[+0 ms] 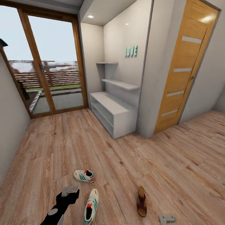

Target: Pick up the two gym shoes and the two sandals from the corridor floor and place them onto the hallstand (shoe rack) in the corridor, making sure they are on the rack and not on the floor. Arrange them so the two gym shoes are next to each other and the two sandals are next to each other.

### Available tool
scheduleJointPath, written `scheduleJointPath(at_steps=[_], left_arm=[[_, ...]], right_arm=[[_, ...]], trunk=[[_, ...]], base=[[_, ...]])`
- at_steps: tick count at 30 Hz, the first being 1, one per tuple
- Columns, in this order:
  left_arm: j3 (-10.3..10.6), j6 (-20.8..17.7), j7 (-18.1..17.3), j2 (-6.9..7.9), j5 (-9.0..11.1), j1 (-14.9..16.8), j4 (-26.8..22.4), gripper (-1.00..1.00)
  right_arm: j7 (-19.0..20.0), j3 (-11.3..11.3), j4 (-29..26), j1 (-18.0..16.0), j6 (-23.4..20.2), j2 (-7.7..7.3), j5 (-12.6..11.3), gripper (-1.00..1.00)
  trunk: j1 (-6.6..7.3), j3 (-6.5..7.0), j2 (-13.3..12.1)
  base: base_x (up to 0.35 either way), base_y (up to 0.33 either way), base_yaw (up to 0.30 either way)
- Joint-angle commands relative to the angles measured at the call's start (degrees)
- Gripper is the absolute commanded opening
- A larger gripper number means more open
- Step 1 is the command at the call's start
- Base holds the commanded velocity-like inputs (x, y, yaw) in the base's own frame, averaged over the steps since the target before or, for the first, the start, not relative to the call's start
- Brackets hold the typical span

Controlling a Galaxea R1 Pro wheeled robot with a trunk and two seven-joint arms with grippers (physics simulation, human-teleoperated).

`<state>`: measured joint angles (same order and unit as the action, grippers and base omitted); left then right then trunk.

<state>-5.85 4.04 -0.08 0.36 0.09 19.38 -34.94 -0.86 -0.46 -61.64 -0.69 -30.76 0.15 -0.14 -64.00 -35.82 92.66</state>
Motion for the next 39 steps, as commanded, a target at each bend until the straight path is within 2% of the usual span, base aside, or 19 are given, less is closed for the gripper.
scheduleJointPath(at_steps=[1, 5, 8, 12, 20, 39], left_arm=[[0.0, 0.2, 0.0, -0.01, 0.0, 0.0, 0.0, 1.0], [0.0, 0.2, 0.0, -0.08, -0.1, 0.0, 0.0, 1.0], [0.0, 0.2, 0.0, -0.1, -0.2, 0.1, 0.0, 1.0], [0.0, 0.2, 0.0, -0.18, -0.3, 0.1, 0.0, 1.0], [0.1, 0.2, 0.0, -0.19, -0.3, 0.1, 0.0, 1.0], [0.1, 0.2, 0.0, -0.19, -0.3, 0.1, 0.0, 1.0]], right_arm=[[-0.1, 0.0, -2.3, 0.0, -0.9, 0.02, 0.0, 1.0], [-0.2, -0.1, -10.3, -1.3, -7.0, 0.03, -0.1, 1.0], [-0.1, -0.1, -15.4, -5.9, -16.3, -0.03, -0.1, 1.0], [0.2, -0.1, -16.6, -7.6, -19.8, -0.07, -0.2, 1.0], [0.3, -0.1, -16.7, -7.8, -20.2, -0.23, -0.3, 1.0], [0.2, 0.0, -16.8, -7.8, -20.1, -0.11, -0.2, 1.0]], trunk=[[-0.22, -0.33, 0.4], [-1.1, -1.4, 2.0], [-1.76, -2.2, 3.3], [-2.64, -3.27, 4.9], [-4.39, -5.44, 8.1], [-8.57, -10.64, 15.7]], base=[[0.0, 0.0, 0.156], [0.0, 0.0, 0.159], [0.0, 0.0, 0.16], [0.0, 0.0, 0.16], [0.0, 0.0, 0.057], [0.0, 0.0, -0.086]])
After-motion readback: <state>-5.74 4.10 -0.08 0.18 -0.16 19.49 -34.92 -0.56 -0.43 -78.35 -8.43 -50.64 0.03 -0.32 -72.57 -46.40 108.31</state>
